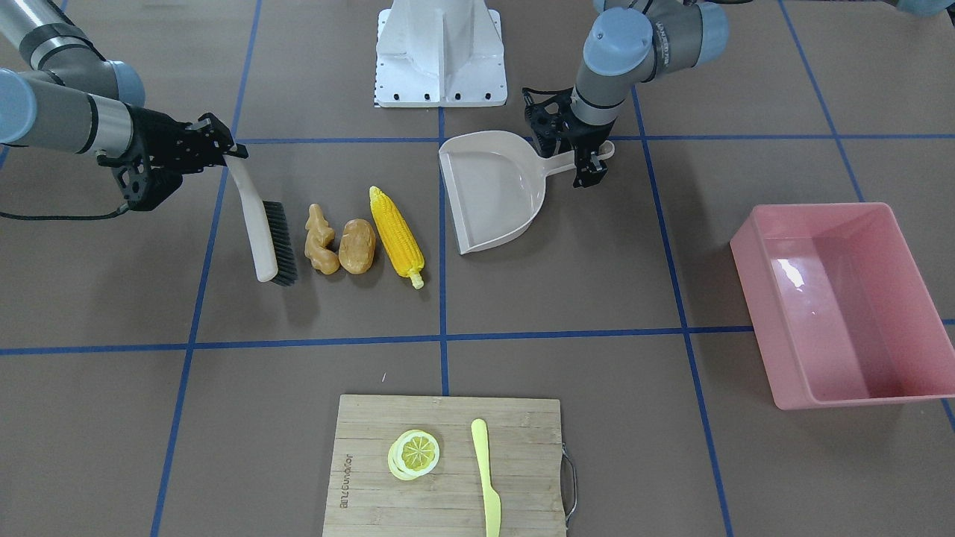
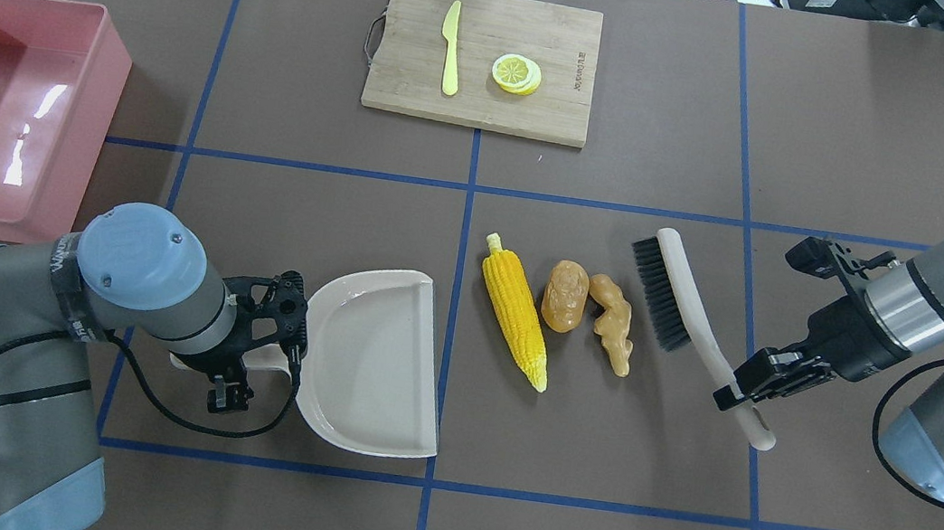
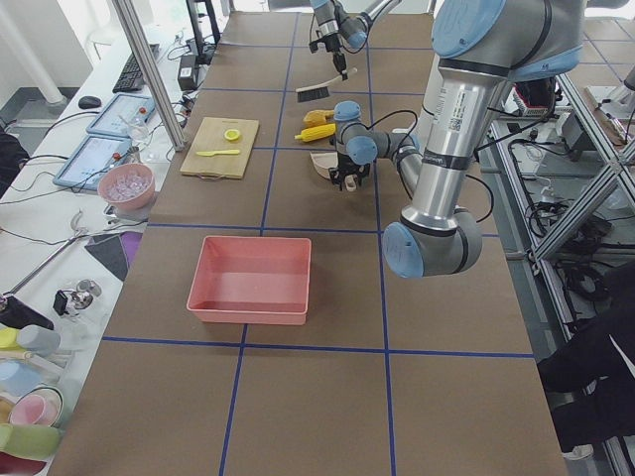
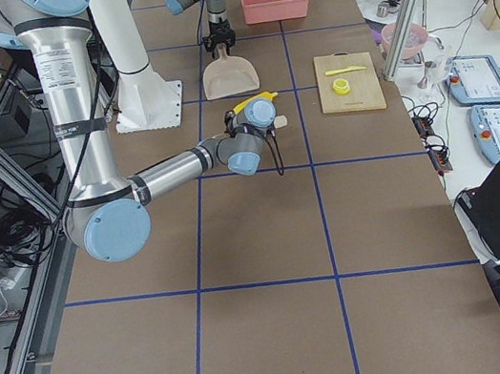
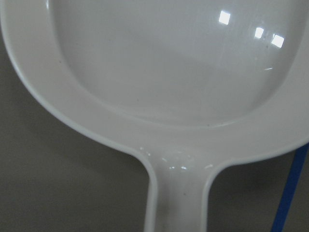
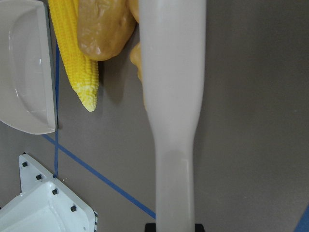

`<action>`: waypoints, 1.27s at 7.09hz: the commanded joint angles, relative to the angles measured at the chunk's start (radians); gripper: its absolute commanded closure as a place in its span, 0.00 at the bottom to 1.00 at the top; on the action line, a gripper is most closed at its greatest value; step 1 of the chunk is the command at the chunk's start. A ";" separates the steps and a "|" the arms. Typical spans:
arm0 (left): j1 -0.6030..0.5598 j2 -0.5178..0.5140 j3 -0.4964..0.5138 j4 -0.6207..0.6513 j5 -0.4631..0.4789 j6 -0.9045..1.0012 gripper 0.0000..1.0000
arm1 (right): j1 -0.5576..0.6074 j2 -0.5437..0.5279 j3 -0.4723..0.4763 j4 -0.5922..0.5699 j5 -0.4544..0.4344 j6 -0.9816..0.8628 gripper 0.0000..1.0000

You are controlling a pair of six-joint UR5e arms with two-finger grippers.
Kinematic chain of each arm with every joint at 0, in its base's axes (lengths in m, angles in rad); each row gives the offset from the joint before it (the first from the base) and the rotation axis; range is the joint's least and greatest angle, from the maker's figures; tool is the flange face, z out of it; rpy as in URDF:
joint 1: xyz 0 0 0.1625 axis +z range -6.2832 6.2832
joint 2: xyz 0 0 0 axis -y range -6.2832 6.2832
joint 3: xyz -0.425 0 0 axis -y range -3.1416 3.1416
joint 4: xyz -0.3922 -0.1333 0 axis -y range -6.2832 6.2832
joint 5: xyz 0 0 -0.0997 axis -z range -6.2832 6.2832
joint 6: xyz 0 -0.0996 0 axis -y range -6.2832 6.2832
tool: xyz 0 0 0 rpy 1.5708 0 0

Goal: Sweep and dump trash into bin
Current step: 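Grasp the white dustpan handle with the left gripper while the right lifts the brush, then slide the dustpan toward the vegetables while the right gripper lowers the brush behind them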

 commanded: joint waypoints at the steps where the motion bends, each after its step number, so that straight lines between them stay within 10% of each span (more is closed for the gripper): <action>1: 0.001 0.000 -0.012 -0.025 -0.007 0.002 1.00 | -0.052 0.021 -0.007 0.000 -0.064 0.018 1.00; 9: -0.085 -0.199 0.086 0.210 -0.033 0.100 1.00 | -0.064 0.019 -0.011 0.007 -0.091 0.144 1.00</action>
